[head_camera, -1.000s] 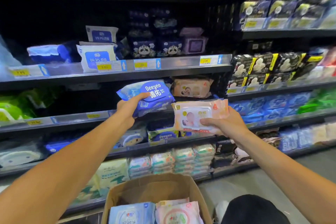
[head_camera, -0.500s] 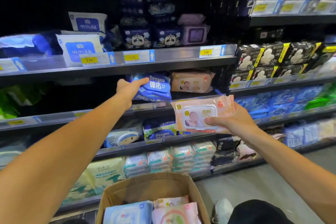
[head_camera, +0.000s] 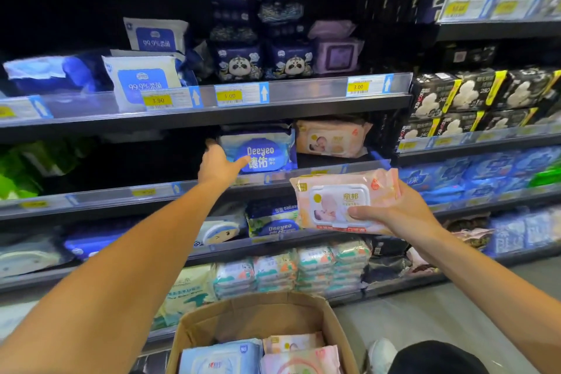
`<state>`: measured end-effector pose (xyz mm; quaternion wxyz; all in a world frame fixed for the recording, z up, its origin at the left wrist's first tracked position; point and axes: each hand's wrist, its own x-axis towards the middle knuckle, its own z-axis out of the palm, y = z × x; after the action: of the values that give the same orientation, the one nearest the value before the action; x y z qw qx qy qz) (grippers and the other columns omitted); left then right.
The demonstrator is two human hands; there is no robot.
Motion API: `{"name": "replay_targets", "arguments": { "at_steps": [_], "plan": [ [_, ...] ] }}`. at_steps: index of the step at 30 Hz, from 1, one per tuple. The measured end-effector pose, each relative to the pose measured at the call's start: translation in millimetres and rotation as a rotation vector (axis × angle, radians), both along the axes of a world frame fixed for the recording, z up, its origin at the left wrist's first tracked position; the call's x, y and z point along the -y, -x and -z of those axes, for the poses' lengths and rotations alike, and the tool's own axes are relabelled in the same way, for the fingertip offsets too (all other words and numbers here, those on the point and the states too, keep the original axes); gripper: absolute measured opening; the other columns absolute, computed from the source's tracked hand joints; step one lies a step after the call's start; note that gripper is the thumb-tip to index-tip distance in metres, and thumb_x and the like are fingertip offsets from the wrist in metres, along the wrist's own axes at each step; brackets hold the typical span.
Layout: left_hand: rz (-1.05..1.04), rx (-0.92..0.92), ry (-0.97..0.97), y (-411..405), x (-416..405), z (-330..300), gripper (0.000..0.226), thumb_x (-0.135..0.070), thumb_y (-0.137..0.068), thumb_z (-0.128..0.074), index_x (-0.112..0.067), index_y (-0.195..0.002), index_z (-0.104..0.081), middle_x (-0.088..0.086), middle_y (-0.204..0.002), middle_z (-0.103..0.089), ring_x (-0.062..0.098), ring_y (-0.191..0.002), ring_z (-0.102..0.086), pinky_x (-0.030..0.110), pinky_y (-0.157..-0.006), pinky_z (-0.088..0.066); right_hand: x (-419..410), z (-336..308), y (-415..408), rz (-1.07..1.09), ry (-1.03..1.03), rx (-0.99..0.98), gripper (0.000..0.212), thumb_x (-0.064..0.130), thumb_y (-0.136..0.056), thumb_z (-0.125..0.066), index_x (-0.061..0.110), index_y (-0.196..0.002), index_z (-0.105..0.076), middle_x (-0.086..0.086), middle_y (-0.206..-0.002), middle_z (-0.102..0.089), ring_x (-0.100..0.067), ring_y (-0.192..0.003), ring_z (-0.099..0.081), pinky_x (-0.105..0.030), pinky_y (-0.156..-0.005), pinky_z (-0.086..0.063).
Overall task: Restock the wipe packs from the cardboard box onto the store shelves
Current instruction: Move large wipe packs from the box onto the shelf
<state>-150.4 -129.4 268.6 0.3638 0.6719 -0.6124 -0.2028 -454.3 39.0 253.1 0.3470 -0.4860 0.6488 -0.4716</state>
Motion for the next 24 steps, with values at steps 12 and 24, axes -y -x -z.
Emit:
{"name": "replay_targets", "arguments": {
  "at_steps": [12, 24],
  "plan": [
    [-0.043, 0.189, 0.024, 7, -12, 1, 0.084, -0.047, -0.073, -0.085, -0.003, -0.128, -0.040, 0.019, -0.127, -0.056, 0.039, -0.114, -0.059, 0.047, -0.080, -0.050, 16, -16, -10, 0.094, 0.158, 0.296, 0.048, 0.010, -0.068, -0.089, 0.012, -0.111, -0.068, -0.001, -0.096, -0.078, -0.011, -0.085, -0.075, -0.019, -0.062, -0.056],
    [0.034, 0.177, 0.079, -15, -12, 18, 0.062, -0.043, -0.085, -0.076, -0.006, -0.119, -0.040, 0.018, -0.120, -0.055, 0.041, -0.107, -0.057, 0.051, -0.081, -0.051, 94, -24, 5, 0.108, 0.076, 0.420, 0.069, 0.028, -0.058, -0.094, 0.010, -0.119, -0.067, -0.005, -0.101, -0.078, -0.023, -0.092, -0.075, -0.046, -0.089, -0.059]
  ]
}}
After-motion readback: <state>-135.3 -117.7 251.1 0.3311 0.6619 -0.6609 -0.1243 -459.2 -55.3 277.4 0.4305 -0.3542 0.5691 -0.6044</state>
